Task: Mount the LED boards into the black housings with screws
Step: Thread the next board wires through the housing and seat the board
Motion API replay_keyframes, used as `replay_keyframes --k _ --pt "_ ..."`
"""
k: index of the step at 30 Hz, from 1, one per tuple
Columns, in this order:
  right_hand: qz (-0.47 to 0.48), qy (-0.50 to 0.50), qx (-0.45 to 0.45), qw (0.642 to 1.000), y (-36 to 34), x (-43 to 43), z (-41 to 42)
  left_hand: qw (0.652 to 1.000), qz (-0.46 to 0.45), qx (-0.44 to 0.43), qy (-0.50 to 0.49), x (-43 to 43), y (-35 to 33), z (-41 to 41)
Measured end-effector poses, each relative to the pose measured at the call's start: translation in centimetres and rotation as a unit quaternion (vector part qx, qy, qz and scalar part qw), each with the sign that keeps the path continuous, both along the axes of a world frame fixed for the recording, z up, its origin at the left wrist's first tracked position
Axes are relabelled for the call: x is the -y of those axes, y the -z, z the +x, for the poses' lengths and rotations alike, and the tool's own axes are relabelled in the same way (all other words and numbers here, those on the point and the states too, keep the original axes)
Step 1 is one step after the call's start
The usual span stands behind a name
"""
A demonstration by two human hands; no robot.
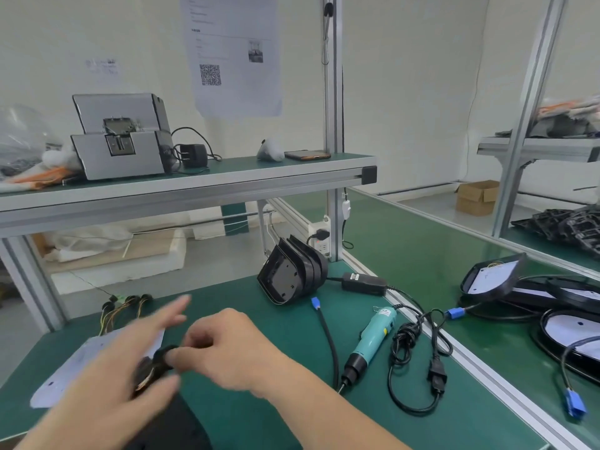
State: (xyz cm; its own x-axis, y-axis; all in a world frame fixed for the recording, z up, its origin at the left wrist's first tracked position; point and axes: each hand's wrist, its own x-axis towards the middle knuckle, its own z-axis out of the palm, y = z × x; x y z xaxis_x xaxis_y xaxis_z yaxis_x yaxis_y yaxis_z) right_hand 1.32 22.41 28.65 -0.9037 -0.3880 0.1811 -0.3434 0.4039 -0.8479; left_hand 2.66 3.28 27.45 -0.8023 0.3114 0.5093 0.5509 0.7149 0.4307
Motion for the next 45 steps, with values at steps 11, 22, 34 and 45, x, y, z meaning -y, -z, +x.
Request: replay_keyframes --k 11,22,34,45 --pt "0.082 0.054 -0.244 0.965 0.1 0.6 1.4 0.984 -0.110 0.088 -0.107 -1.2 1.3 -0.3" --pt "0.007 0.086 -0.221 0.972 0.0 -0.5 1.3 0.983 0.002 0.058 -0.173 0.9 3.1 0.0" --pt "0.395 0.001 -0.234 0.888 -2.1 1.8 2.5 0.937 -0.020 0.092 -0.338 -6.2 -0.5 1.5" --pt "0.240 -0.006 -0.199 0.950 -0.5 -0.1 -0.5 0.980 0.044 0.114 -0.160 1.1 2.3 -1.1"
